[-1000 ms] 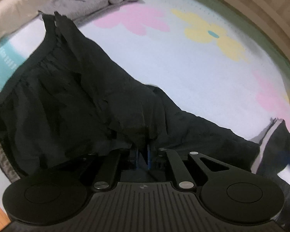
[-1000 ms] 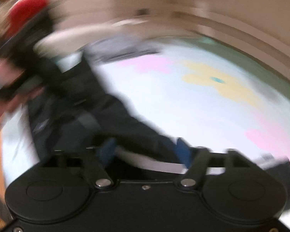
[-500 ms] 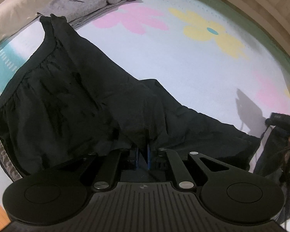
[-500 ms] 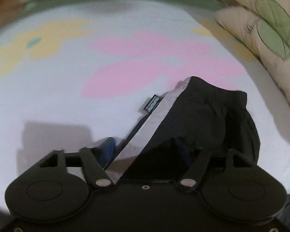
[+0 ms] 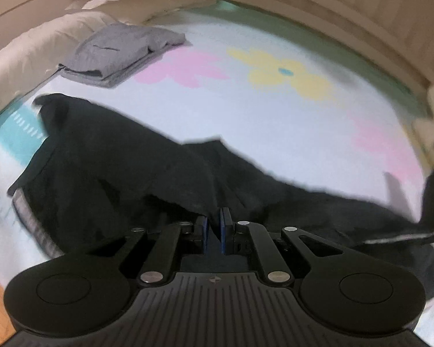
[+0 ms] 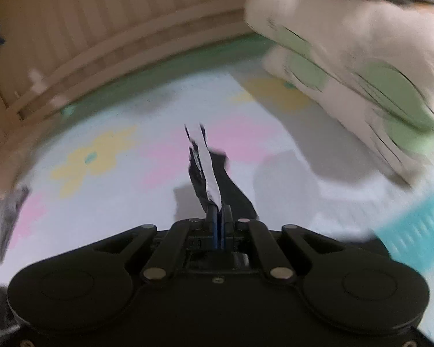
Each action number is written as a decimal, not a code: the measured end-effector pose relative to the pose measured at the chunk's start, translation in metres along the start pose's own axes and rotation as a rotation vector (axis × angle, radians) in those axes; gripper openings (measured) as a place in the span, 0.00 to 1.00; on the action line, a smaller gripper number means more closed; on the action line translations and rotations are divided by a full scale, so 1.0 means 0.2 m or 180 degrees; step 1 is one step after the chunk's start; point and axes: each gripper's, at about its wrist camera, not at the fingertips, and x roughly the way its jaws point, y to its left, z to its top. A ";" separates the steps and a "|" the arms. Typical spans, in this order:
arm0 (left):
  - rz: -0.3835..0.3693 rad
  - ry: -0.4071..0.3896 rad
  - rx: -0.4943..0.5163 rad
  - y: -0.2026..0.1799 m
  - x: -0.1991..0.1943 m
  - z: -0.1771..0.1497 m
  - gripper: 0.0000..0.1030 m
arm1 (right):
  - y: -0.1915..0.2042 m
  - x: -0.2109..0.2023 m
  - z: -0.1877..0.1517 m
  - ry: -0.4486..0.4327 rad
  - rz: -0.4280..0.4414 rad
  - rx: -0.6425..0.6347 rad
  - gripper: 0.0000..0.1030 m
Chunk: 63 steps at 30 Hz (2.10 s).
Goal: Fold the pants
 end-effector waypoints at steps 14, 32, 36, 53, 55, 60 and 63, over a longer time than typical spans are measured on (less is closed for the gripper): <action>0.0174 0.0620 0.0005 0.09 0.15 -0.30 0.08 | -0.41 -0.13 -0.09 0.0248 -0.0186 0.0477 0.52; 0.0190 0.0666 0.0054 0.08 0.21 -0.30 0.08 | -0.63 0.19 -0.12 0.0671 -0.0224 0.0566 0.17; 0.0173 0.0500 0.0032 0.09 0.13 -0.29 0.08 | -0.54 0.04 -0.09 0.0290 -0.0250 0.0278 0.17; 0.0139 0.0615 0.0434 0.05 0.04 -0.38 0.19 | -0.61 0.00 -0.16 0.0583 -0.0980 0.0269 0.57; 0.0138 0.0578 0.0526 0.03 -0.01 -0.38 0.21 | -0.58 -0.04 -0.14 0.0413 -0.1124 0.0196 0.64; 0.0052 0.0506 0.0721 0.01 -0.11 -0.39 0.26 | -0.51 -0.14 -0.08 0.0019 -0.1092 0.0222 0.64; 0.0059 0.0444 0.0654 0.07 -0.15 -0.35 0.26 | -0.38 -0.20 -0.04 -0.0106 -0.0752 0.0176 0.64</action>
